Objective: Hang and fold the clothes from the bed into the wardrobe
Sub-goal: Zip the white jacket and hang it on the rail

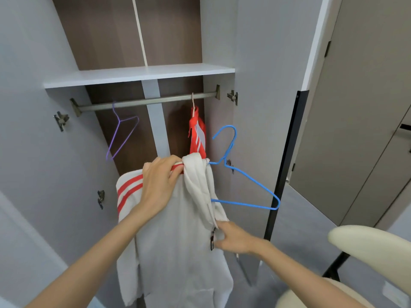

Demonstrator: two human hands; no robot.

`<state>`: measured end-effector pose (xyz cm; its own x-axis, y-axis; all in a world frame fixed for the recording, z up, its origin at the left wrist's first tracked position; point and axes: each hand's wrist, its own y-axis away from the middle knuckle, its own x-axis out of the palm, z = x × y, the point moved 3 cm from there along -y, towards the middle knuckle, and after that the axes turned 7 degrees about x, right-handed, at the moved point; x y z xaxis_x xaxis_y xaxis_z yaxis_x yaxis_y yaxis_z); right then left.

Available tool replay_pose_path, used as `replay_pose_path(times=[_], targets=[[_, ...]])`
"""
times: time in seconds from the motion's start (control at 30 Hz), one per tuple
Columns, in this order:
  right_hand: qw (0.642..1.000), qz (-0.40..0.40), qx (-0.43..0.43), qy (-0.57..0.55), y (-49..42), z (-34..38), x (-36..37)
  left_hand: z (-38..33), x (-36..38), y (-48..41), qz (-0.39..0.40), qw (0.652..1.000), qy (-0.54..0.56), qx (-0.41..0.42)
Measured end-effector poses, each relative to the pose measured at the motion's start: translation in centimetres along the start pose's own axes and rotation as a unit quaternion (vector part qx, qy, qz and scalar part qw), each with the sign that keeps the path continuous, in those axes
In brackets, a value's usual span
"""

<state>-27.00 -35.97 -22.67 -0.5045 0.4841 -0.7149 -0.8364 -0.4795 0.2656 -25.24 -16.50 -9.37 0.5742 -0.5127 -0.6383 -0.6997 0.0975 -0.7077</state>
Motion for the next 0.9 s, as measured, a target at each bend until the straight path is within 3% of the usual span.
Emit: replay_pose_path(times=[0.1, 0.27, 0.47, 0.7, 0.83, 0.9], targets=[[0.994, 0.018, -0.014, 0.109, -1.2, -1.1, 0.6, 0.8, -0.9, 0.3, -0.037, 0.996, 0.047, -0.063], [0.957, -0.134, -0.056, 0.25, -2.0, -4.7, -1.5, 3.3, -3.0, 1.9, -0.079, 0.987, 0.07, -0.118], [0.924, -0.246, -0.106, 0.272, -0.8, -8.5, -7.1, 7.9, -3.8, 5.4, -0.057, 0.986, 0.032, -0.154], [0.906, -0.238, -0.058, 0.346, -0.8, -9.8, -10.5, 9.7, -1.5, 8.2, 0.03, 0.992, -0.05, -0.112], [0.929, -0.243, -0.09, 0.265, -1.0, -7.0, -10.6, 8.9, -0.6, 7.7, 0.044, 0.99, -0.055, -0.119], [0.921, -0.272, -0.119, 0.252, -1.1, -4.5, -10.4, 7.9, -0.1, 7.1, 0.039, 0.991, -0.02, -0.127]])
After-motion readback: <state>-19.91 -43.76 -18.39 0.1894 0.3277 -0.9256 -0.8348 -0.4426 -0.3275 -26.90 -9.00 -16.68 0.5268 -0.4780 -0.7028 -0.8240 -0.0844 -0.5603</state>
